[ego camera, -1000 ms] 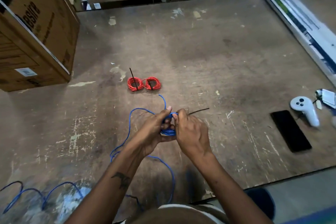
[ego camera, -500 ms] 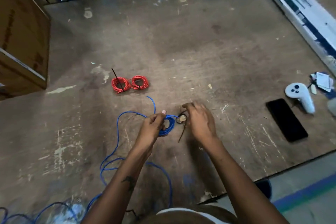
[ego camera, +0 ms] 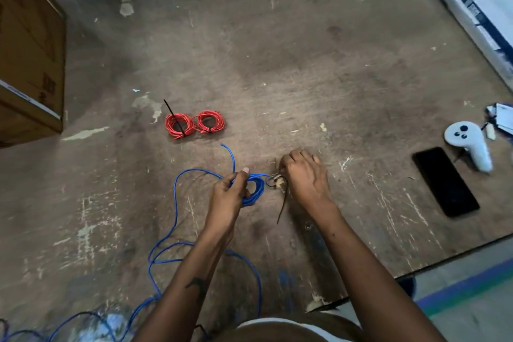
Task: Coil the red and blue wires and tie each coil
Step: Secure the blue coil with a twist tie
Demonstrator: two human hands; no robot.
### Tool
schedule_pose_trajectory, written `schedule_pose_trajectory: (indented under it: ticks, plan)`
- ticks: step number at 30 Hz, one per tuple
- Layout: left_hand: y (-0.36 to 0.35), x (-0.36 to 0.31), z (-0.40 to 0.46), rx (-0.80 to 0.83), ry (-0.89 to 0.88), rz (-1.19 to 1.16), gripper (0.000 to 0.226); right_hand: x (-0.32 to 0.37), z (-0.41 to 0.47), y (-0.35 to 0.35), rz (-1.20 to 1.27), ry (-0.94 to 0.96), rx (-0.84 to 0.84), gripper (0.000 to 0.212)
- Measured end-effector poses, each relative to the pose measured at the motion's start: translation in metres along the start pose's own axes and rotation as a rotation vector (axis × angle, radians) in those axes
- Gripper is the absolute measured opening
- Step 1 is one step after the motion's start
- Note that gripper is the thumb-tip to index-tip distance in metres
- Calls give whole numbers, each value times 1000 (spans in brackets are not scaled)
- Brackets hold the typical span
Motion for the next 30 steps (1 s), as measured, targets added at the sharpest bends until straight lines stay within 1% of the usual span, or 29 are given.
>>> schedule_pose_trajectory:
  ticks: [5, 7, 8, 10, 13, 16, 18, 20, 22, 24, 28, 30]
  plan:
    - [2, -4, -6, -48, -58, -24, 50, 2, -4, 12, 65, 16, -89, 10]
    - [5, -7, -9, -73, -99, -11, 47, 5, -9, 23, 132, 0, -133, 10]
    - [6, -9, -11, -88, -120, -7, 45, 7, -12, 29, 206, -11, -154, 9]
    - [11, -12, -16, -128, -161, -9, 44, 11, -18, 40, 438, -53, -158, 8]
    - [22, -26, -30, -205, -266, 25, 43, 16, -35, 51, 785, -215, -57, 14]
    - [31, -45, -48, -261, -427, 116, 37, 23, -62, 55, 971, -437, 58, 15]
    - [37, -53, -55, -313, -495, 164, 32, 28, -81, 59, 1061, -533, 117, 14]
    - [41, -58, -62, -355, -540, 166, 29, 39, -94, 64, 1210, -573, 187, 12]
    - [43, -61, -69, -380, -584, 170, 26, 56, -104, 71, 1417, -601, 269, 11]
    - [45, -63, -78, -401, -651, 215, 22, 70, -110, 77, 1560, -642, 322, 9]
    - [41, -66, -98, -391, -895, 350, 11, 86, -113, 86, 1643, -700, 367, 11]
    - [40, -67, -109, -374, -1036, 412, 10, 91, -114, 86, 1657, -708, 379, 12]
Point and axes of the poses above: each hand's wrist, its own z-axis towards the middle knuckle, its own y-axis out of the back of the hand, x = y × z, the point moved 7 cm from there along z, towards the middle knuckle, and after that the axes turned 8 degrees about z, right-handed, at the moved point
